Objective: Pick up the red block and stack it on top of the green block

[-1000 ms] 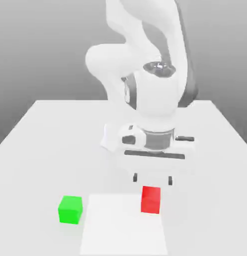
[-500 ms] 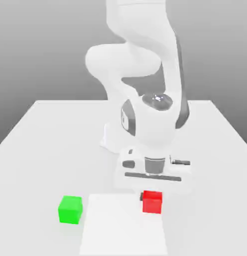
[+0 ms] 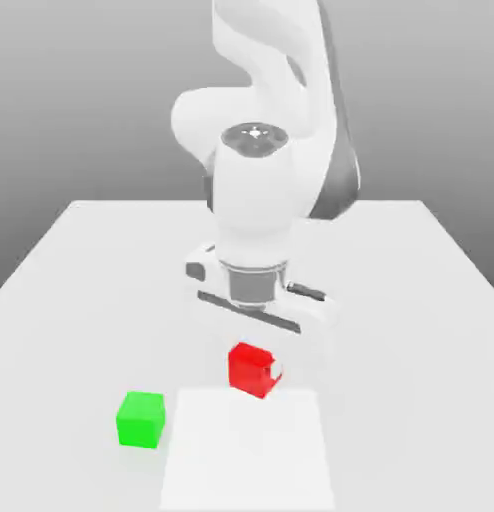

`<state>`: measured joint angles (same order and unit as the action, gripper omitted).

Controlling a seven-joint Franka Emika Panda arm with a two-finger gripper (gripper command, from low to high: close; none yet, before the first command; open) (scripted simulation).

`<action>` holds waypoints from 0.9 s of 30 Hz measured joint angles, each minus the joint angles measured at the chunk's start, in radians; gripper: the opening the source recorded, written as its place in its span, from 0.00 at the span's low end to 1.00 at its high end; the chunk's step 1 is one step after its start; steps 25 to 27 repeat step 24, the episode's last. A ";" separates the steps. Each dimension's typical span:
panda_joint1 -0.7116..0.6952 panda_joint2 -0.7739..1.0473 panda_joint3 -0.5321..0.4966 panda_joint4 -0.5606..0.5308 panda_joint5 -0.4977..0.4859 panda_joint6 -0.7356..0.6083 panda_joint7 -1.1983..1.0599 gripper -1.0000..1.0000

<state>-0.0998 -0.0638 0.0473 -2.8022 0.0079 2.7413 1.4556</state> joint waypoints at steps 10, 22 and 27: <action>-0.168 -0.012 -0.085 0.055 -0.014 -0.067 0.331 0.00; -0.217 0.196 -0.090 0.080 0.008 0.116 0.405 1.00; -0.217 0.196 -0.090 0.080 0.008 0.116 0.405 1.00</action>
